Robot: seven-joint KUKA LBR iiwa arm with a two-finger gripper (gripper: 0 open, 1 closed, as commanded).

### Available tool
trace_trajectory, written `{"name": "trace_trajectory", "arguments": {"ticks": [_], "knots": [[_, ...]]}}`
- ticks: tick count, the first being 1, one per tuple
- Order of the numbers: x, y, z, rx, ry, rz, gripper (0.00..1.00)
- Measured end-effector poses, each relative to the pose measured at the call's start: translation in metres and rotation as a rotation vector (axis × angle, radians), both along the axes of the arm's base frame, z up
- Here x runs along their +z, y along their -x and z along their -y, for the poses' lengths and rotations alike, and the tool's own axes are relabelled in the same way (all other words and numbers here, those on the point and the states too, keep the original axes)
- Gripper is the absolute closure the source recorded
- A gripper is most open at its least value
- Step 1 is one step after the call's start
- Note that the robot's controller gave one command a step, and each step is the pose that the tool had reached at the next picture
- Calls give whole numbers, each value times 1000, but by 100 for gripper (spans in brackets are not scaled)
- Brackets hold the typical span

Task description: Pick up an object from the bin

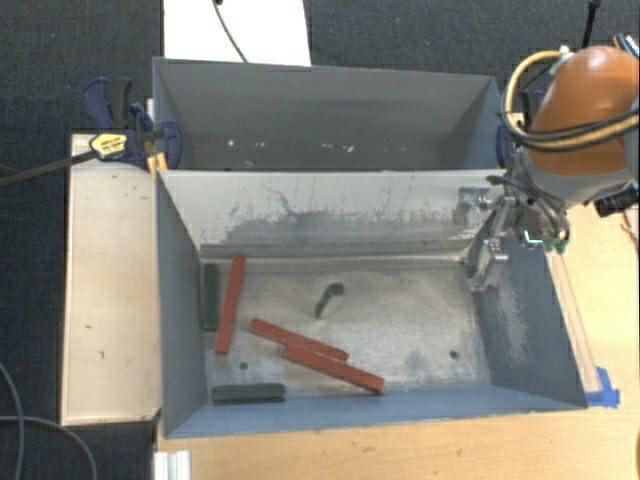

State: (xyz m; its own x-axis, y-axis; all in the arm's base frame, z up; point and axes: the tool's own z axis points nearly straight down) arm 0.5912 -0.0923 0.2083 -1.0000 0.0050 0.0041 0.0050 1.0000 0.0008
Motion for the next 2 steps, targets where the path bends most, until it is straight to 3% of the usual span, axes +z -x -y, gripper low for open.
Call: {"name": "trace_trajectory", "arguments": {"ticks": [1,2], "knots": [[-106,36,-48,218,-2,0,0],[-34,27,-159,248,-4,14,0]]}}
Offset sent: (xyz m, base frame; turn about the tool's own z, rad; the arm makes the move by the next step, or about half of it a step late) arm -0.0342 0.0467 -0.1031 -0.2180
